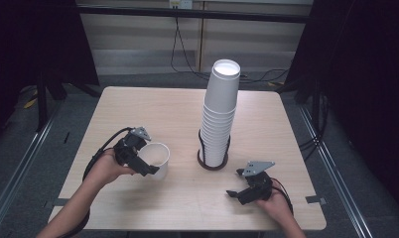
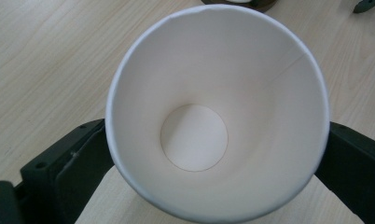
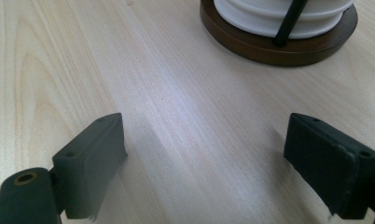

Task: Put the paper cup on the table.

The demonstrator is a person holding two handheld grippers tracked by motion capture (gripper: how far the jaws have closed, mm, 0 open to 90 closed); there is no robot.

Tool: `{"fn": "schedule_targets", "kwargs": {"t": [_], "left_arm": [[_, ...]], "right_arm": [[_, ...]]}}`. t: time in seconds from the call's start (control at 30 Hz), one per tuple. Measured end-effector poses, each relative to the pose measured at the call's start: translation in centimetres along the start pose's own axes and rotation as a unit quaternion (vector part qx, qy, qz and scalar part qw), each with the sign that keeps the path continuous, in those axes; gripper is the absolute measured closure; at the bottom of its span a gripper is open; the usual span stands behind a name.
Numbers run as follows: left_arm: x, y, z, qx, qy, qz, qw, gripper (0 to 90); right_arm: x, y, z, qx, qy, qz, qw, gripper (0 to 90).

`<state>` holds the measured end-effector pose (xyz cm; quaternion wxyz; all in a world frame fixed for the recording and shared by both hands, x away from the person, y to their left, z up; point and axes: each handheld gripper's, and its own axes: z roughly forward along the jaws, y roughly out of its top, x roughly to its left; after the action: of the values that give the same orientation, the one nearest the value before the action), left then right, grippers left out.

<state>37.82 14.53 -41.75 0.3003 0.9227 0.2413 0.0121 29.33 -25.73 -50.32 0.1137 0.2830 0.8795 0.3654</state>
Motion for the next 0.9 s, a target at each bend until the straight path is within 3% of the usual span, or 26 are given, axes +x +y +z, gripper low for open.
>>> {"fn": "schedule_targets", "kwargs": {"t": [0.57, 0.9], "left_arm": [[-0.3, -2.1, 0.1, -0.028, -0.003, -0.021, 0.9994, 0.6], [-0.2, -3.4, -0.4, -0.035, -0.001, -0.024, 0.9991, 3.9]], "right_arm": [[0.0, 0.0, 0.0, 0.000, 0.000, 0.000, 1.0000, 12.3], [0.0, 0.0, 0.0, 0.000, 0.000, 0.000, 1.0000, 12.3]]}}
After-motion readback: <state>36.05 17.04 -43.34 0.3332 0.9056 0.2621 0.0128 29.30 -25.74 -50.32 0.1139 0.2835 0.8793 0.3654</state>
